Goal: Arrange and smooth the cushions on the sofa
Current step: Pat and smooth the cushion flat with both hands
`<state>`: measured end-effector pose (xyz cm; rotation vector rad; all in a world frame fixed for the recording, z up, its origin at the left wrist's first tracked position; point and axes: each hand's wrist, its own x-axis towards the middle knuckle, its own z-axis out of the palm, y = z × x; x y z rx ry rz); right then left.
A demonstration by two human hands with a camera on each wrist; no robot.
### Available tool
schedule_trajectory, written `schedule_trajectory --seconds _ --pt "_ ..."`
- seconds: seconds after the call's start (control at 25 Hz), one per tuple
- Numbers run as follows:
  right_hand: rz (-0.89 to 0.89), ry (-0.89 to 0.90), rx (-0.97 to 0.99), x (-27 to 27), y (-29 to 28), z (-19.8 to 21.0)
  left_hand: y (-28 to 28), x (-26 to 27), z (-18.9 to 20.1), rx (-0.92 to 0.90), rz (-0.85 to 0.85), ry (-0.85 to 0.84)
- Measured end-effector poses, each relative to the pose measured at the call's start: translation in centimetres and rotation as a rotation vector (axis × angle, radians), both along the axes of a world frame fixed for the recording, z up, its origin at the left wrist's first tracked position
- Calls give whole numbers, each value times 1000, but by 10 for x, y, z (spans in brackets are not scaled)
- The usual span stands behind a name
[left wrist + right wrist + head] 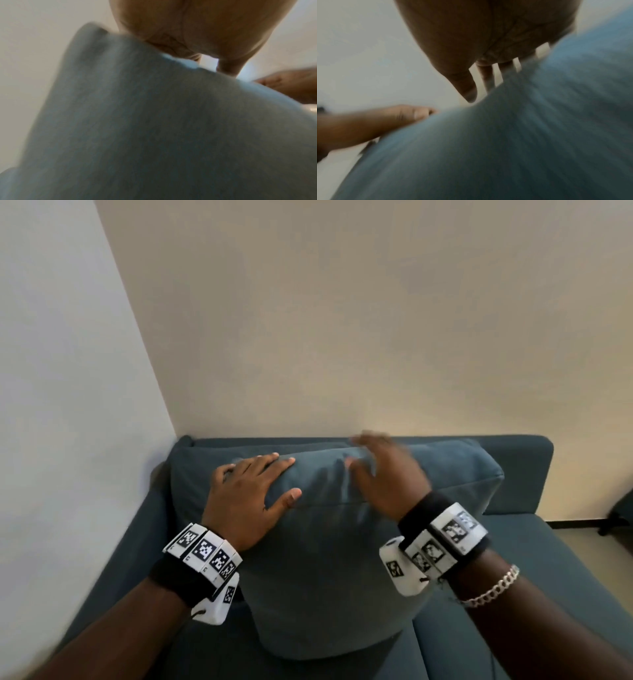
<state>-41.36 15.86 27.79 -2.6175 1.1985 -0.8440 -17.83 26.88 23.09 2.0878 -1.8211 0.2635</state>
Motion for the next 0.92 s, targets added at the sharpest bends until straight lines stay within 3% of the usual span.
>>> schedule_trajectory --seconds 0.08,0.12,0.16,0.2,0.28,0.32,0.36,0.44,0.52,0.56,0.6,0.64,0.72,0.76,0.8,0.84,0.92 --pt "58 -540 -219 -3 12 48 -1 10 -3 -3 -13 19" --pt "70 -687 -316 -3 19 55 -2 12 -5 2 -16 39" --pt "17 -693 -373 4 27 49 -3 13 -6 -2 -16 51" --pt "-36 -508 -376 13 33 31 -4 14 -7 -8 -14 60" --pt "-79 268 -77 33 32 -33 -4 14 -8 -23 5 65" --pt "-85 529 58 35 27 -46 -1 14 -9 -33 19 77" --pt "-80 538 115 37 20 -40 0 17 -10 -51 30 98" --pt "-26 120 87 37 8 6 4 25 -14 -84 40 146" --pt "38 -404 -141 34 12 45 5 29 -20 -128 28 219" --pt "59 -550 -224 35 18 49 6 30 -23 -141 21 284" --pt "1 -530 -275 37 25 39 5 29 -26 -150 14 344" --pt "-57 -316 -271 45 31 18 5 28 -29 -163 14 395" --pt "-88 361 11 57 33 -42 5 27 -33 -174 15 461" --pt "-73 546 120 59 28 -52 7 26 -36 -153 11 488" --pt "-56 497 173 61 22 -43 7 27 -37 -139 5 510" --pt "-29 307 179 62 16 -23 7 29 -40 -150 5 529" --pt "18 -173 -53 59 22 18 6 31 -41 -205 0 570"
